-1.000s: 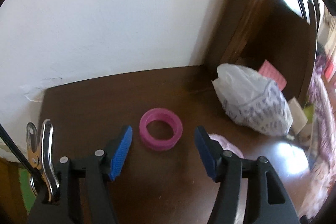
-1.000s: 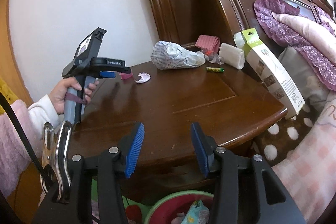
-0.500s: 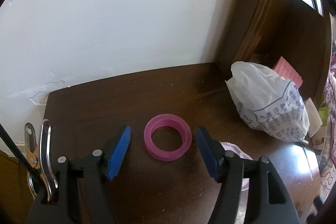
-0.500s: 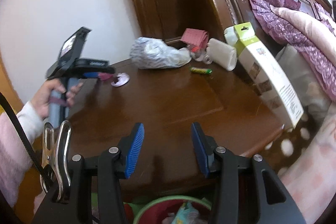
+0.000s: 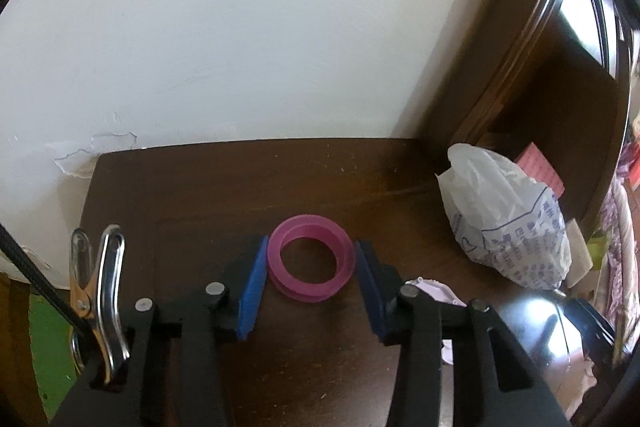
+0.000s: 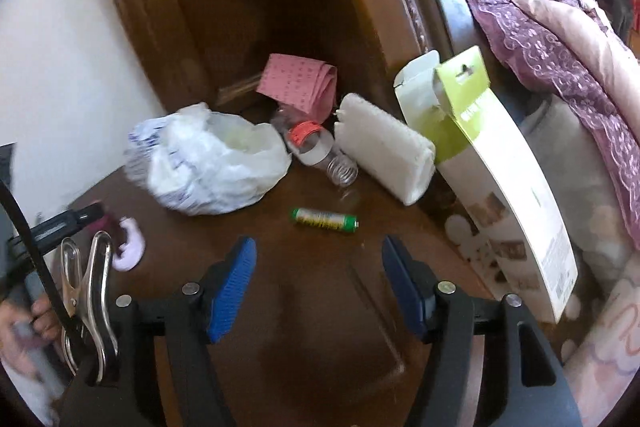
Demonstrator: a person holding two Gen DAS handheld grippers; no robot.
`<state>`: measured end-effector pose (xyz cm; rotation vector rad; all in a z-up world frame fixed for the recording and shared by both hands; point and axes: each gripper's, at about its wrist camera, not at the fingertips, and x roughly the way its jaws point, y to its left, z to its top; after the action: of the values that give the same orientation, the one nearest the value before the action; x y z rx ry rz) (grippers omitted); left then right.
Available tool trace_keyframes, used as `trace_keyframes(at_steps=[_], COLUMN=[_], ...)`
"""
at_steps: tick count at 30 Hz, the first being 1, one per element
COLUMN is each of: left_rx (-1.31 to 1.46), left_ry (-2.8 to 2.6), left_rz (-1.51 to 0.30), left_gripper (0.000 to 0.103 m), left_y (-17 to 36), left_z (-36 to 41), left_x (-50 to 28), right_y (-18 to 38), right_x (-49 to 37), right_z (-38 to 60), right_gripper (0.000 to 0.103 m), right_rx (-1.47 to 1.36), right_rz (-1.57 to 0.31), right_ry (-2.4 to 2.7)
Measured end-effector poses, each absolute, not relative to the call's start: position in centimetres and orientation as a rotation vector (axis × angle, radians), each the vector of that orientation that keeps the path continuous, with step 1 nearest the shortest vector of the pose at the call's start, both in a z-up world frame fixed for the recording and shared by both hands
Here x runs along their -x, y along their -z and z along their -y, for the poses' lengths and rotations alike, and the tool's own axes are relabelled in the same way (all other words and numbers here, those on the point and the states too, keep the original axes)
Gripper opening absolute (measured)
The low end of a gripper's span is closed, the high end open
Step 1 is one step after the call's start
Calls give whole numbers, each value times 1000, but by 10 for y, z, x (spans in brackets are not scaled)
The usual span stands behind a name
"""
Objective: Collect trash
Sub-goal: 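Close the left gripper on the pink tape roll while the right gripper grasps the green battery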
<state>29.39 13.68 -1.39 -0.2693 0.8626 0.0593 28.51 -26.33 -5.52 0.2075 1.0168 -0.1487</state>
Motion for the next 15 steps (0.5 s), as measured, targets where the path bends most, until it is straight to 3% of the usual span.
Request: trace_keyframes(at_steps=[15], left_rx=[276], left_ry=[-45], left_rz=[-862], left_gripper=[44], left_y=[17], left_z=[-143], left_x=[-296], right_y=[76], right_x=[-322], right_z=[258], right_gripper=[67], right_rx=[-145], right_rz=[-1080], right_ry=[230])
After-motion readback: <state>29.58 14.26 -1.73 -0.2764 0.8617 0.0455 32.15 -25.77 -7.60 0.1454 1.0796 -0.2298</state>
